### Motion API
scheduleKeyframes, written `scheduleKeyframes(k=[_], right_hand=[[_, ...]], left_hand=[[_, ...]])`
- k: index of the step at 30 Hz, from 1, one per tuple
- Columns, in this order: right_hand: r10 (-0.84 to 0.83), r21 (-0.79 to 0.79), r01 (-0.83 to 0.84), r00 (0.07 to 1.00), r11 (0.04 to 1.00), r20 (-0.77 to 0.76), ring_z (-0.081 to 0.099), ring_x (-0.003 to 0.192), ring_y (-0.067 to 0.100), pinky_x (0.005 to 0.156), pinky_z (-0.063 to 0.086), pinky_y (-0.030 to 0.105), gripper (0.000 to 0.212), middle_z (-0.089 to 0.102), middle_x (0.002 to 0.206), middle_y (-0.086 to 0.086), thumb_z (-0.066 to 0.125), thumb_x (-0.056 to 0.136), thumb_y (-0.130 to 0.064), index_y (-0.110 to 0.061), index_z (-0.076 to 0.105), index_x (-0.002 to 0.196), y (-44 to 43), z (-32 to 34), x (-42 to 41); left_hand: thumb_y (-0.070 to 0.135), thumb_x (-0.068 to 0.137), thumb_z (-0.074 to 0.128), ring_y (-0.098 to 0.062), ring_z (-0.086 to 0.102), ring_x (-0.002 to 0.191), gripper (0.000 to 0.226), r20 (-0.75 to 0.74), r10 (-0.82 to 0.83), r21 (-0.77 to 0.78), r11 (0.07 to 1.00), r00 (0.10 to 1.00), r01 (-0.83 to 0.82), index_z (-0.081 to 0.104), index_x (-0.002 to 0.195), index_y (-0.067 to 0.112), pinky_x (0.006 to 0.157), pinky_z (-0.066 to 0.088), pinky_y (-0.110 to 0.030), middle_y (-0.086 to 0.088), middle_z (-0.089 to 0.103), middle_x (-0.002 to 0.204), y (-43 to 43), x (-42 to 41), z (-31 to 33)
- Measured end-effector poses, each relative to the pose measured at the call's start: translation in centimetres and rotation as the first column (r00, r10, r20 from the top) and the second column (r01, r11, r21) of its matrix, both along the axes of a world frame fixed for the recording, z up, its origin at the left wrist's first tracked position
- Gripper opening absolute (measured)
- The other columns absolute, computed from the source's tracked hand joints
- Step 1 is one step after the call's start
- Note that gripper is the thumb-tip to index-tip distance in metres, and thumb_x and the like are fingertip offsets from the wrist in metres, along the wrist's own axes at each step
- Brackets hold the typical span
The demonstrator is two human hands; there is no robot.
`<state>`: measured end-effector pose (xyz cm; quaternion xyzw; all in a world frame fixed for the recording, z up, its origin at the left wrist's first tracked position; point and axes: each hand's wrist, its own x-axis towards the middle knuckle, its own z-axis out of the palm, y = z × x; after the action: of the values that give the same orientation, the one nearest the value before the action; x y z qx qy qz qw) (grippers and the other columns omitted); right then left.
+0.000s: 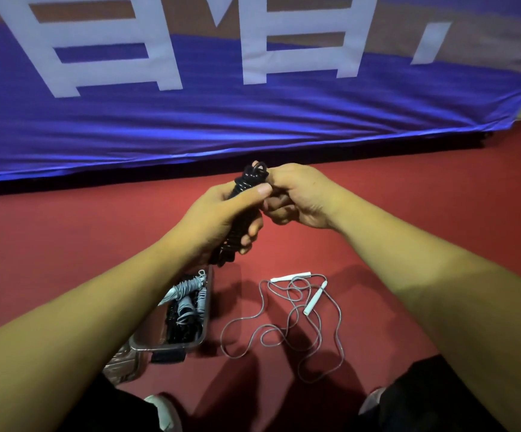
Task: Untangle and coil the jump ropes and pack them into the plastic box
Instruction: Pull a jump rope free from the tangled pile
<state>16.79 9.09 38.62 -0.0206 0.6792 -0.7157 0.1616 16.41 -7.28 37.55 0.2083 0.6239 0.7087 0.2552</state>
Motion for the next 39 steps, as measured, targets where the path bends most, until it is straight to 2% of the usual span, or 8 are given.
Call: scheduleKeyframes(k=[5,10,15,19,25,30,35,39], right_hand=[[-0.042,-0.014,0.042,0.999,0.999,0.021,0.017,0.038,0.007,0.048,0.009,0.026,0.043,0.022,0.046,-0.003,0.040,0.102,-0.035,-0.015,0.040,0.065,0.0,0.0,-0.2],[-0.112,-0.106,0.113,0.994,0.988,0.018,0.020,0.038,0.008,0.046,0.010,0.026,0.030,0.025,0.048,-0.003,0.042,0.103,-0.021,-0.017,0.039,0.073,0.1,-0.1,-0.2],[-0.193,-0.359,0.186,0.981,0.915,0.016,0.049,0.055,0.015,0.051,0.042,0.023,0.004,0.048,0.061,0.004,0.056,0.092,-0.007,-0.009,0.054,0.089,0.5,0.7,0.4],[-0.158,-0.512,0.121,0.987,0.850,-0.029,0.057,0.067,0.017,0.063,0.049,0.025,0.019,0.054,0.072,0.006,0.051,0.094,-0.014,-0.001,0.060,0.105,0.5,1.2,0.7],[-0.270,-0.210,0.228,0.942,0.951,-0.200,0.042,0.058,0.013,0.060,0.035,0.027,0.022,0.044,0.063,0.001,0.058,0.094,-0.021,-0.009,0.072,0.107,0.3,1.0,0.4],[-0.243,-0.361,0.201,0.967,0.911,-0.077,0.046,0.055,0.014,0.057,0.043,0.023,0.026,0.046,0.061,0.003,0.056,0.095,-0.014,0.004,0.064,0.112,-0.4,1.6,0.6],[-0.092,-0.534,0.032,0.992,0.845,-0.086,0.054,0.071,0.016,0.073,0.051,0.025,0.032,0.049,0.072,0.006,0.052,0.091,-0.009,0.007,0.057,0.117,-0.4,2.1,0.7],[-0.124,-0.459,0.058,0.986,0.887,-0.114,0.052,0.068,0.014,0.064,0.046,0.023,0.032,0.056,0.076,0.006,0.055,0.087,-0.012,0.003,0.059,0.115,-0.5,2.3,0.6]], left_hand=[[0.044,0.095,0.056,-0.022,0.046,0.046,0.031,-0.009,0.070,0.014,0.997,0.998,-0.070,0.054,0.115,0.019,0.052,0.040,-0.030,-0.019,0.053,0.066,0.2,-0.1,0.1],[0.044,0.094,0.050,-0.023,0.048,0.051,0.038,0.041,0.090,0.074,0.993,0.995,-0.093,0.055,0.125,0.023,0.051,0.043,-0.029,-0.016,0.053,0.075,0.2,-0.1,0.0],[0.048,0.097,0.045,-0.020,0.043,0.050,0.049,0.199,-0.008,0.216,0.976,0.980,-0.036,0.047,0.130,0.013,0.050,0.041,-0.028,-0.010,0.049,0.074,-0.3,-0.5,0.4],[0.054,0.094,0.044,-0.019,0.043,0.048,0.053,0.274,-0.070,0.294,0.956,0.959,-0.014,0.047,0.135,0.021,0.048,0.040,-0.026,-0.007,0.048,0.073,-0.5,-0.5,0.6],[0.058,0.095,0.041,-0.018,0.042,0.047,0.041,0.418,-0.098,0.246,0.969,0.903,-0.008,0.053,0.110,0.022,0.046,0.040,-0.024,-0.004,0.047,0.069,-0.8,-0.4,0.8],[0.059,0.093,0.043,-0.018,0.042,0.046,0.042,0.457,-0.125,0.235,0.972,0.881,0.016,0.048,0.114,0.023,0.046,0.038,-0.024,-0.003,0.047,0.069,-0.9,-0.4,0.7],[0.059,0.096,0.038,-0.015,0.041,0.046,0.045,0.452,-0.167,0.305,0.952,0.876,0.024,0.059,0.100,0.019,0.045,0.038,-0.023,-0.001,0.046,0.068,-1.2,-0.6,1.3],[0.059,0.095,0.039,-0.015,0.042,0.046,0.042,0.459,-0.182,0.317,0.948,0.869,0.031,0.061,0.102,0.024,0.044,0.037,-0.022,-0.001,0.046,0.067,-1.2,-0.5,1.4]])
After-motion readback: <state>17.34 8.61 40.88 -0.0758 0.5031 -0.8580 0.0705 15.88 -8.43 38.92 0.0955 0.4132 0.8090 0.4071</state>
